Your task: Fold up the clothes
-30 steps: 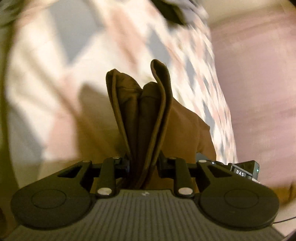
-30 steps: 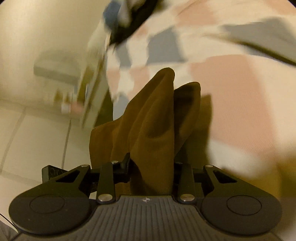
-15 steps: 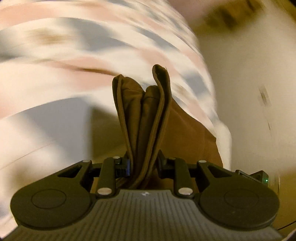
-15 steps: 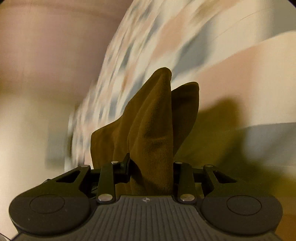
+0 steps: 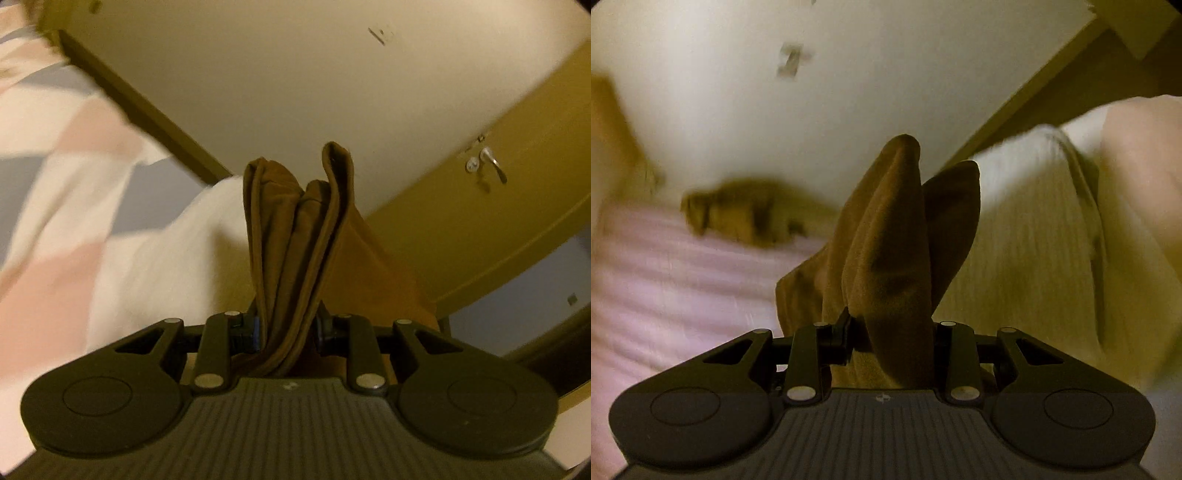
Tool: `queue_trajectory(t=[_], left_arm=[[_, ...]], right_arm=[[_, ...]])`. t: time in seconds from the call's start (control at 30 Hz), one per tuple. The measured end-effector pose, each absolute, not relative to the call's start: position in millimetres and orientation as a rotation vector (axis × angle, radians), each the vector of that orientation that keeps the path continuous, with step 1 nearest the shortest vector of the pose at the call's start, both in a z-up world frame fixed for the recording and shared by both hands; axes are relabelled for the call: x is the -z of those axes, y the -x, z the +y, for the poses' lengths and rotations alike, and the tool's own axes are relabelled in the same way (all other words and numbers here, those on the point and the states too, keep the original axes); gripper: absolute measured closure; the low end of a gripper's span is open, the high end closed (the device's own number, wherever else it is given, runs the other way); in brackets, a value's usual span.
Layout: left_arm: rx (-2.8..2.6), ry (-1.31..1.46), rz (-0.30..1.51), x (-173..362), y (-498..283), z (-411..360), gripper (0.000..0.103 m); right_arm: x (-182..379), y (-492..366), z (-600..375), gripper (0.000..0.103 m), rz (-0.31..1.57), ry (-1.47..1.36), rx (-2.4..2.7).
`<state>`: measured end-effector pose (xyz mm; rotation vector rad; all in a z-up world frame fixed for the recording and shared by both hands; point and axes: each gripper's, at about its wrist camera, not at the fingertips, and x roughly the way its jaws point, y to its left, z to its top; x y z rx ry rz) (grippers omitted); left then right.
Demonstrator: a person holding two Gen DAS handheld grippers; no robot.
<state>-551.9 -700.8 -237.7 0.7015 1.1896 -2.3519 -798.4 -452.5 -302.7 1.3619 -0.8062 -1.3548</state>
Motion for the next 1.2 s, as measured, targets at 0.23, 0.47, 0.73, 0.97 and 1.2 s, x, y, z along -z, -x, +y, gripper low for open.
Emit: queue_trajectory(t=[0.23, 0.47, 0.73, 0.97, 1.2], left_arm=[[2.389, -0.898, 1.104, 261.6, 624.3, -774.9, 0.082], [2.396, -1.006, 1.166, 314.4, 641.9, -821.5, 0.078], [2.393, -0.859, 0.928, 276.5, 601.8, -816.2, 0.077], [2.572, -0.665, 0.366, 247.1, 604.6, -733.7, 0.081], [2.454, -0.751, 0.253, 339.5, 592.8, -725.4, 0.074]], right_arm=[[355.3, 838.0, -499.5, 0.071, -0.998, -1.404, 1.425], [404.3, 854.2, -515.3, 0.068, -0.987, -1.428, 1.487], [349.1, 854.8, -474.4, 0.043, -0.708, -1.314, 1.768], [289.7, 769.0, -503.0, 0.044, -0.140, -0.679, 2.010], [364.7, 700.7, -537.7, 0.050, 0.212, -0.486, 2.043]])
